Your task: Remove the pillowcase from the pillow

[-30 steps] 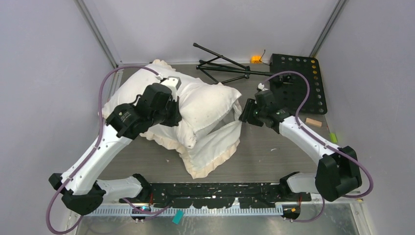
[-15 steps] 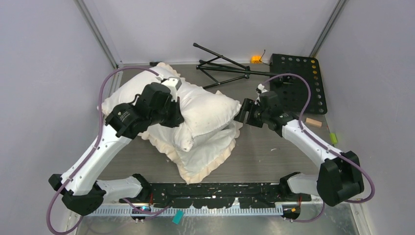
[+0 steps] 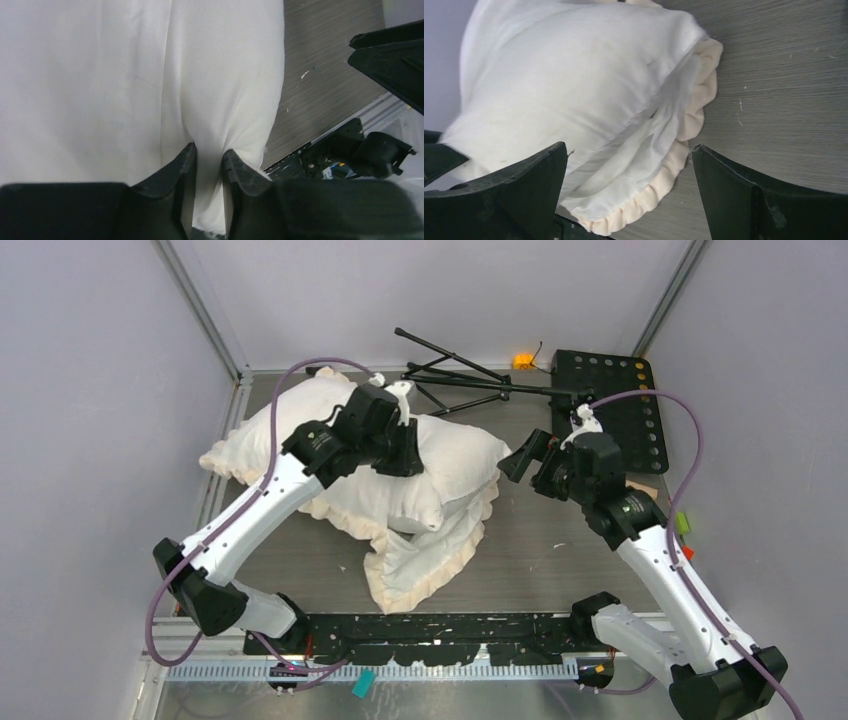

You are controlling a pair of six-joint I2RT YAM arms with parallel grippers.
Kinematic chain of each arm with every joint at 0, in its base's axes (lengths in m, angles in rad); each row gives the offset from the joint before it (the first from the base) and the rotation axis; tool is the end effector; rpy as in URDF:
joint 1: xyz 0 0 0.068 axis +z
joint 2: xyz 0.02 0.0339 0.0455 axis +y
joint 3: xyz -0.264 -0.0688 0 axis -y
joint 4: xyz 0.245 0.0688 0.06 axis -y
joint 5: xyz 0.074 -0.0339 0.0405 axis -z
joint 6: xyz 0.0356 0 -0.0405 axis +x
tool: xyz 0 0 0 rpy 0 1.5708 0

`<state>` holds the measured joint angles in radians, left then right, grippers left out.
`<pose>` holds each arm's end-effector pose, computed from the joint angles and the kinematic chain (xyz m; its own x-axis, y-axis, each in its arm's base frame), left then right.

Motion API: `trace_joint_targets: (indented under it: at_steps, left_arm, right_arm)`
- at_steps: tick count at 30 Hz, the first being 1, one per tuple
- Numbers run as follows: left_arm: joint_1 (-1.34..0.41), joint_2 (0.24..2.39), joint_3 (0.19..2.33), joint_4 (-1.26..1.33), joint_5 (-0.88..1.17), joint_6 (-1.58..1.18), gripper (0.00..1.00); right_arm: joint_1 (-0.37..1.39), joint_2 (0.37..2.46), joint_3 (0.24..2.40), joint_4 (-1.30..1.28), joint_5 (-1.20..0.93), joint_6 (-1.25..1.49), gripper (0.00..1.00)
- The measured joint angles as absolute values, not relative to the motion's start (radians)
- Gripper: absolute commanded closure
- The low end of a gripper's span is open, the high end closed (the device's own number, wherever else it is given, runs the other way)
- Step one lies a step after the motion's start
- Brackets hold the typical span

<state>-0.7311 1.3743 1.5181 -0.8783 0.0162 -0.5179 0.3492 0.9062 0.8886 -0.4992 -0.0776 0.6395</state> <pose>0.2108 -0.1898 0.3935 -0.7684 0.0243 -0.6395 0.3408 0.8613 -0.3768 0.1855 0.0705 0.3229 -0.6139 0.4097 -0.6747 -0.0474 0.8341 0.5496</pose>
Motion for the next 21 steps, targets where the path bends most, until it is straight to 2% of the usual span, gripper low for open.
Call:
trace_joint_targets:
  at_steps: [1, 2, 5, 9, 13, 17, 21]
  left_arm:
    - [-0.731, 1.399, 1.539, -0.871, 0.028, -0.517, 0.47]
    - [-0.731, 1.419, 1.563, -0.865, 0.037, -0.508, 0.40]
    - [-0.732, 1.459, 1.666, -0.883, 0.024, -0.480, 0.27]
    - [-0.732, 1.443, 1.755, -0.944, -0.069, -0.437, 0.20]
    - [-0.732, 1.387, 1.722, -1.017, -0.162, -0.410, 0.15]
    - [-0.731, 1.332, 1.607, -1.045, -0.204, -0.400, 0.15]
    - [-0.731, 1.340, 1.513, -1.043, -0.210, -0.388, 0.17]
  right_arm:
    - [0.349, 0.900, 0.902, -0.508, -0.083, 0.661, 0.00]
    - [0.349, 0.898, 0.913, -0.513, -0.094, 0.687, 0.00]
    - [0.350, 0.907, 0.925, -0.512, -0.144, 0.775, 0.00]
    - [0.364, 0.929, 0.886, -0.466, -0.204, 0.937, 0.00]
    - [0.456, 0.987, 0.858, -0.456, -0.164, 1.034, 0.00]
    - [0.562, 1.079, 0.854, -0.441, -0.105, 1.069, 0.00]
    - [0.590, 1.148, 0.826, -0.373, -0.092, 1.085, 0.01]
